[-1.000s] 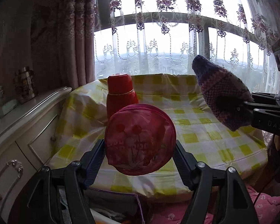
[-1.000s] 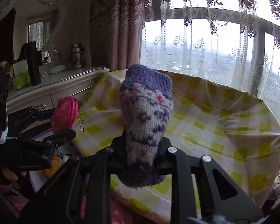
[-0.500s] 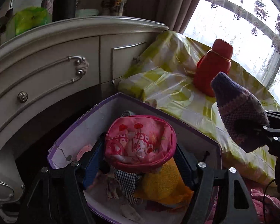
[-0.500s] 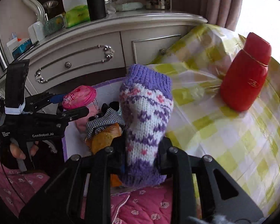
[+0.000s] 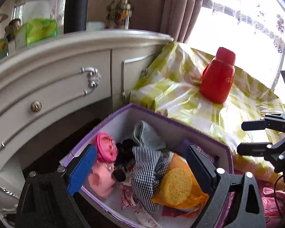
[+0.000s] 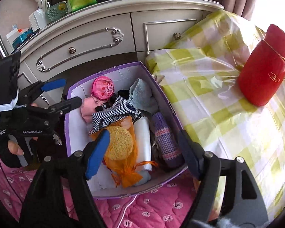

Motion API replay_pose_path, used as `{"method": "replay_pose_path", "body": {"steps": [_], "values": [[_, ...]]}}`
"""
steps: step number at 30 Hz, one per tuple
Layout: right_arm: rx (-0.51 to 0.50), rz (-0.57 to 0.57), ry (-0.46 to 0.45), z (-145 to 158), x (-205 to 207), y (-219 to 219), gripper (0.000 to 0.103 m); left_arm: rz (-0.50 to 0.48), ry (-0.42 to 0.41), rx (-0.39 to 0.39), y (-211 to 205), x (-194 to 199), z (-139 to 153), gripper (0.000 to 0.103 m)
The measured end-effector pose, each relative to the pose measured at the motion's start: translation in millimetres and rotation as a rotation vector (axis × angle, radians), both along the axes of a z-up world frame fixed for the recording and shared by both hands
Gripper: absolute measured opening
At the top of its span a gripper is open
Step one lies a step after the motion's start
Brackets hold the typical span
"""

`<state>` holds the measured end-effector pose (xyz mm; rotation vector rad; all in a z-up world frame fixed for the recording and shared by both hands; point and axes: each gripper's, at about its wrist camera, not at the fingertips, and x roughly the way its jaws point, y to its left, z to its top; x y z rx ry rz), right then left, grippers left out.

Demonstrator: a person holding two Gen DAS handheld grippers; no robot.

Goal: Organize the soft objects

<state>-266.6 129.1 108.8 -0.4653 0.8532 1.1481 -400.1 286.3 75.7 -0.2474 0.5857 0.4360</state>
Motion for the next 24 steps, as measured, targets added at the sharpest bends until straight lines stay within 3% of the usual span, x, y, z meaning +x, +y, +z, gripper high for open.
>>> {"method": "replay_pose_path", "body": {"steps": [1,3,6,12,19,24], "values": [[0.007,0.0,0.005,4,-1,-6,0.082,0.015,-0.022,0.032,-6,-3,10,0.103],[0.016,-0.015,0.036,9,-1,-14,0.083,0.077,-0.017,0.084,-16,-8,25,0.103],[0.005,-0.047,0.081,9,-1,-19,0.084,0.16,0.09,0.109,-22,-4,24,0.103],[-0.09,-0.069,0.05,-6,-12,-11,0.084,0.097,0.295,-0.007,-23,20,-18,0.103],[-0.209,-0.042,0.035,-37,-29,3,0.084,0.112,0.322,-0.089,-22,16,-36,0.103],[-0.215,-0.045,0.031,-40,-30,5,0.084,0.144,0.315,-0.108,-15,14,-37,0.103]]}}
